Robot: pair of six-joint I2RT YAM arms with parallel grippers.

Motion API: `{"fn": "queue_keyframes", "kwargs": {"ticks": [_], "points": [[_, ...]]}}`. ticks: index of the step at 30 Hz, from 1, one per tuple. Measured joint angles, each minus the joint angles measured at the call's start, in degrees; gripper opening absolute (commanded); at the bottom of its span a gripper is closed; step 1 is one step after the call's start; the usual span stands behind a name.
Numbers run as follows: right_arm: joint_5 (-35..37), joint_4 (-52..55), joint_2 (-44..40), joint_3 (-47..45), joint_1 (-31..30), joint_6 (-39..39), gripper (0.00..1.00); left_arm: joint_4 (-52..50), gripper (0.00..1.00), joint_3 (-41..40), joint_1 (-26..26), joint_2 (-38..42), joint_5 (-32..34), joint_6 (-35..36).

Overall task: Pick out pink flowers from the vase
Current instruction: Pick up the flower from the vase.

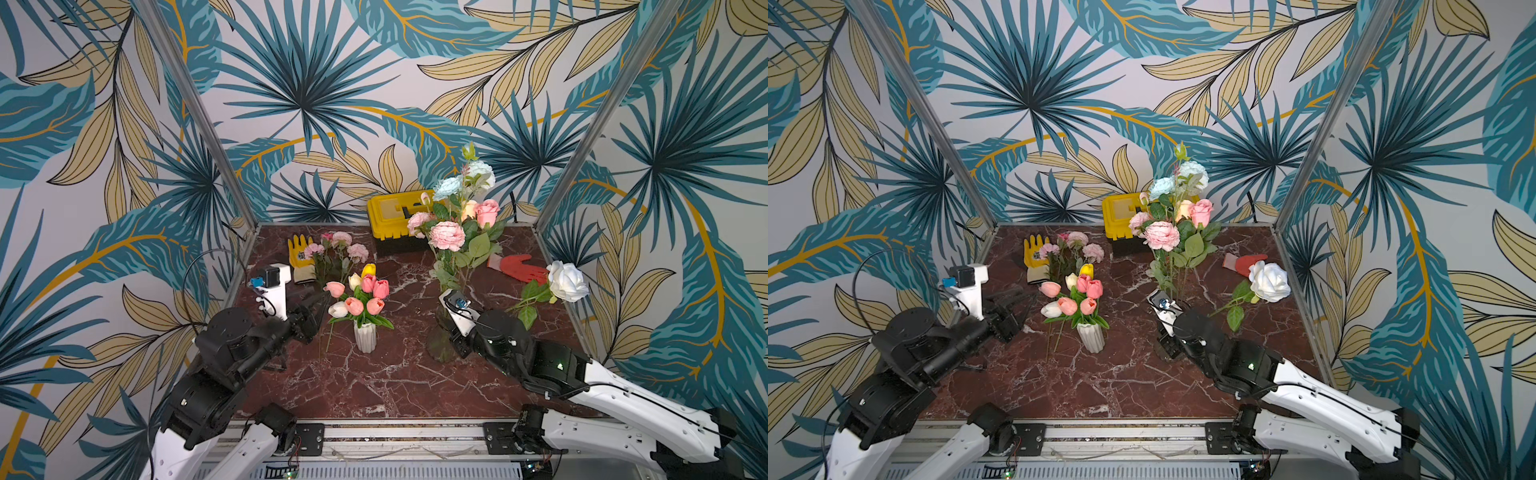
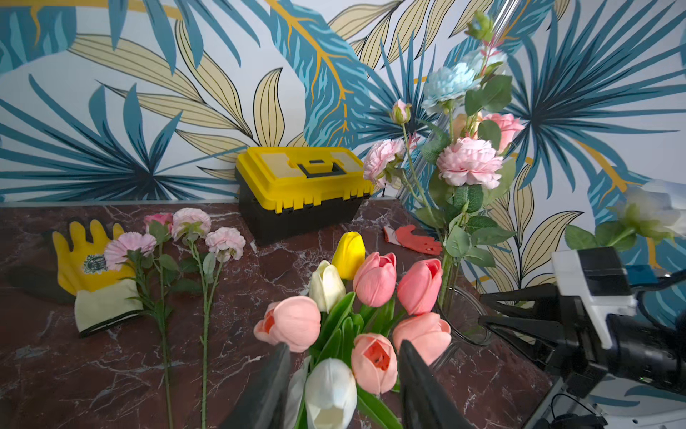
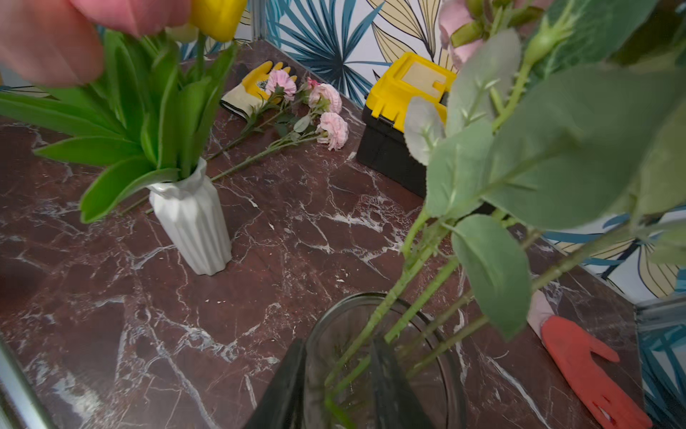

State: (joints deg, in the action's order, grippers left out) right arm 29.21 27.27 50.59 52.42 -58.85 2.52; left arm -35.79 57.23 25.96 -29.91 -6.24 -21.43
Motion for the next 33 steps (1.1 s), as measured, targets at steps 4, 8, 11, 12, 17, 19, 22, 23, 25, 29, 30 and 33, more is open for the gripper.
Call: {"fn": "queue_keyframes", "kwargs": {"ticks": [4, 8, 11, 12, 17, 19, 22, 23, 25, 29, 30, 33], "points": [[3.0, -3.7, 0.1, -1.9, 0.0, 0.1, 0.32, 0.6, 0.51, -5.8, 0.0, 4.1, 0.7, 0.4], [4.0, -5.4, 2.0, -2.2, 0.3, 0.0, 0.32, 0.4, 0.51, -10.3, 0.0, 7.0, 1.2, 1.1], [4.2, -5.9, 3.9, -2.2, 1.4, -0.6, 0.32, 0.5, 0.51, -11.4, 0.0, 8.3, 1.5, 1.5], [4.1, -6.1, 4.4, -2.2, 2.0, -0.9, 0.32, 0.5, 0.51, -11.5, 0.1, 8.5, 1.5, 1.6], [4.0, -6.1, 6.6, -1.6, 4.0, -2.6, 0.32, 0.9, 0.52, -11.6, 0.6, 9.0, 2.0, 2.0], [4.0, -6.1, 7.1, -1.6, 4.6, -3.3, 0.32, 0.9, 0.52, -11.6, 0.9, 9.4, 2.2, 2.2], [4.0, -6.1, 7.3, -1.6, 5.5, -4.1, 0.32, 1.0, 0.52, -11.6, 1.0, 9.7, 2.4, 2.4], [4.0, -6.2, 7.2, -1.6, 5.9, -4.2, 0.32, 1.0, 0.52, -11.6, 1.0, 9.7, 2.4, 2.5], [3.8, -6.3, 7.2, -1.6, 6.6, -4.5, 0.32, 1.2, 0.52, -11.6, 1.0, 9.8, 2.4, 2.6], [2.5, -6.7, 7.3, -1.6, 8.2, -4.5, 0.32, 1.3, 0.52, -11.6, 1.1, 9.8, 2.4, 2.8], [2.1, -6.9, 7.6, -1.4, 8.6, -4.5, 0.31, 1.3, 0.52, -11.6, 1.1, 9.8, 2.4, 2.8], [0.8, -7.4, 8.6, -0.9, 9.6, -4.5, 0.29, 1.3, 0.53, -11.6, 1.1, 9.8, 2.4, 2.9]]}}
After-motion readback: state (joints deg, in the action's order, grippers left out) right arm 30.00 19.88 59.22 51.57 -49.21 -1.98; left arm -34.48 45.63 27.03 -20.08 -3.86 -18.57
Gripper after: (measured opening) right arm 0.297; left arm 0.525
